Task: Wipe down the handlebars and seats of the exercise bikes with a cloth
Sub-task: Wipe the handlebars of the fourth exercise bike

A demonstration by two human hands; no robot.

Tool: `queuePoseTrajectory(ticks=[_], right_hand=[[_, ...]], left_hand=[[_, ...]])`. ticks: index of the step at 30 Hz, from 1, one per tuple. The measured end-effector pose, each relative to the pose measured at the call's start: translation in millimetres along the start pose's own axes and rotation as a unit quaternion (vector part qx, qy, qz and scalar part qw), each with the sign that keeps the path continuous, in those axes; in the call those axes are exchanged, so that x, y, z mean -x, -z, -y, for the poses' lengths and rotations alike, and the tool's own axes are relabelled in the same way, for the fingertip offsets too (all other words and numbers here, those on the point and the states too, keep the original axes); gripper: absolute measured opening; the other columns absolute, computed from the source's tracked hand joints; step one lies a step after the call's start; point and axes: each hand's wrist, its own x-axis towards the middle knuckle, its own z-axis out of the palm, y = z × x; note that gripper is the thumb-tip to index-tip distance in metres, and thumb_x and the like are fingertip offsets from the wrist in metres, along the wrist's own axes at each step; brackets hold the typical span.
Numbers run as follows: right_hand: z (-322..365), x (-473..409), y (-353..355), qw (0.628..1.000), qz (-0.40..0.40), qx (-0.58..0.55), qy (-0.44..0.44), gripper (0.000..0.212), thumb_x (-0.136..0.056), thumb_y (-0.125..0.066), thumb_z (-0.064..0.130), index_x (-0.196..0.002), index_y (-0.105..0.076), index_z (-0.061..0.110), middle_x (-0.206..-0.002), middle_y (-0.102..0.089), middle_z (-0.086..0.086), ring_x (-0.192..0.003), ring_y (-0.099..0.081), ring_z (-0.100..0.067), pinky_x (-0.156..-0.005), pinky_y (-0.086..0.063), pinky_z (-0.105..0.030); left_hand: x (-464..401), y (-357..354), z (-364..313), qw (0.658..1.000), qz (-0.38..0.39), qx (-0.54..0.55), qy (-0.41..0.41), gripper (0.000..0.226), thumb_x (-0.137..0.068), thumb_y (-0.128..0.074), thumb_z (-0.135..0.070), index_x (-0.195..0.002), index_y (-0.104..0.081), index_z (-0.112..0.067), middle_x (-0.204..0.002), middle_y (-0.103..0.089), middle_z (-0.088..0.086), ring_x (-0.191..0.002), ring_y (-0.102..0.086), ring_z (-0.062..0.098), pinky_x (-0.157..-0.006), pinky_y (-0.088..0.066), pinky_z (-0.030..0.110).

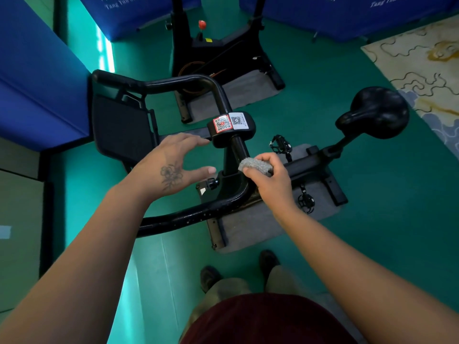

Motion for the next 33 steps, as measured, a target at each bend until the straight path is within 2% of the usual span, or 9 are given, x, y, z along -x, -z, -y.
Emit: queuePoseTrajectory(ticks=[3, 7, 12, 14, 17, 22, 28, 31, 33], right_hand=[[-5, 12, 0, 1.0, -0.01, -0.017, -0.008, 0.022, -0.088, -0.081, 0.027, -0.1, -0.062, 0.028, -0.091, -0.067, 0.009, -0.072, -0.058, -0.001, -0.068, -0.049, -0.025], [-16, 29, 0, 0.999, -0.018, -0.024, -0.015, 0.024, -0.087, -0.083, 0.031, -0.095, -0.061, 0.033, -0.093, -0.068, 0.004, -0.077, -0.061, -0.011, -0.07, -0.053, -0.038], [-11, 27, 0, 1.0, -0.013, -0.002, -0.004, 0.026, -0.082, -0.082, 0.042, -0.096, -0.061, 0.036, -0.1, -0.067, -0.001, -0.084, -0.063, -0.02, -0.072, -0.056, -0.043], [-6, 18, -1, 1.0, -0.014, 0.017, 0.001, 0.031, -0.076, -0.079, 0.049, -0.098, -0.062, 0.037, -0.109, -0.065, -0.005, -0.089, -0.064, -0.02, -0.072, -0.056, -0.038], [-2, 8, -5, 0.999, -0.025, 0.023, 0.009, 0.026, -0.076, -0.079, 0.047, -0.094, -0.061, 0.042, -0.114, -0.063, -0.008, -0.088, -0.063, -0.015, -0.072, -0.047, -0.023], [-9, 14, -8, 0.999, -0.039, 0.027, 0.004, 0.03, -0.075, -0.078, 0.049, -0.098, -0.062, 0.039, -0.11, -0.066, -0.006, -0.087, -0.062, -0.016, -0.074, -0.047, -0.031], [-15, 29, -6, 0.999, -0.035, 0.035, 0.009, 0.03, -0.076, -0.078, 0.049, -0.097, -0.062, 0.037, -0.11, -0.064, -0.006, -0.089, -0.062, -0.018, -0.074, -0.05, -0.034], [-11, 26, -5, 0.998, -0.033, 0.055, 0.013, 0.029, -0.077, -0.078, 0.051, -0.096, -0.061, 0.038, -0.11, -0.064, -0.003, -0.092, -0.064, -0.018, -0.077, -0.053, -0.036], [-6, 20, -5, 0.997, -0.04, 0.064, 0.014, 0.027, -0.08, -0.079, 0.049, -0.098, -0.061, 0.039, -0.113, -0.064, -0.001, -0.095, -0.065, -0.018, -0.079, -0.055, -0.037]], left_hand=[[4, 3, 7, 1.0, -0.001, -0.016, -0.021, 0.073, -0.089, -0.061, -0.075, -0.151, -0.05, -0.039, -0.155, -0.048, -0.013, -0.147, -0.038, 0.01, -0.121, -0.038, 0.044], [5, 3, 10, 0.998, 0.02, -0.037, -0.042, 0.074, -0.088, -0.059, -0.077, -0.151, -0.049, -0.04, -0.155, -0.049, -0.014, -0.145, -0.041, 0.01, -0.119, -0.04, 0.043], [8, 1, 8, 0.997, 0.031, -0.045, -0.056, 0.075, -0.087, -0.061, -0.077, -0.152, -0.048, -0.042, -0.156, -0.047, -0.014, -0.146, -0.041, 0.01, -0.12, -0.04, 0.044], [7, 1, 8, 0.996, 0.038, -0.048, -0.058, 0.077, -0.086, -0.061, -0.078, -0.153, -0.047, -0.042, -0.157, -0.046, -0.014, -0.146, -0.04, 0.01, -0.121, -0.039, 0.044], [6, 1, 10, 0.997, 0.039, -0.036, -0.057, 0.077, -0.085, -0.061, -0.079, -0.153, -0.045, -0.045, -0.158, -0.044, -0.018, -0.147, -0.038, 0.007, -0.121, -0.038, 0.043], [7, 0, 15, 0.996, 0.034, -0.031, -0.076, 0.072, -0.088, -0.062, -0.075, -0.151, -0.048, -0.043, -0.153, -0.048, -0.018, -0.144, -0.043, 0.008, -0.12, -0.041, 0.046], [11, 20, 18, 0.984, -0.002, -0.129, -0.124, 0.065, -0.095, -0.057, -0.067, -0.149, -0.054, -0.032, -0.148, -0.058, -0.004, -0.139, -0.051, 0.02, -0.114, -0.045, 0.044], [11, 36, 31, 0.968, -0.016, -0.206, -0.14, 0.06, -0.098, -0.055, -0.065, -0.145, -0.059, -0.028, -0.139, -0.064, 0.001, -0.133, -0.056, 0.026, -0.11, -0.047, 0.047], [11, 46, 40, 0.956, -0.035, -0.247, -0.153, 0.059, -0.099, -0.049, -0.066, -0.141, -0.062, -0.027, -0.132, -0.067, 0.002, -0.129, -0.06, 0.029, -0.114, -0.045, 0.051]])
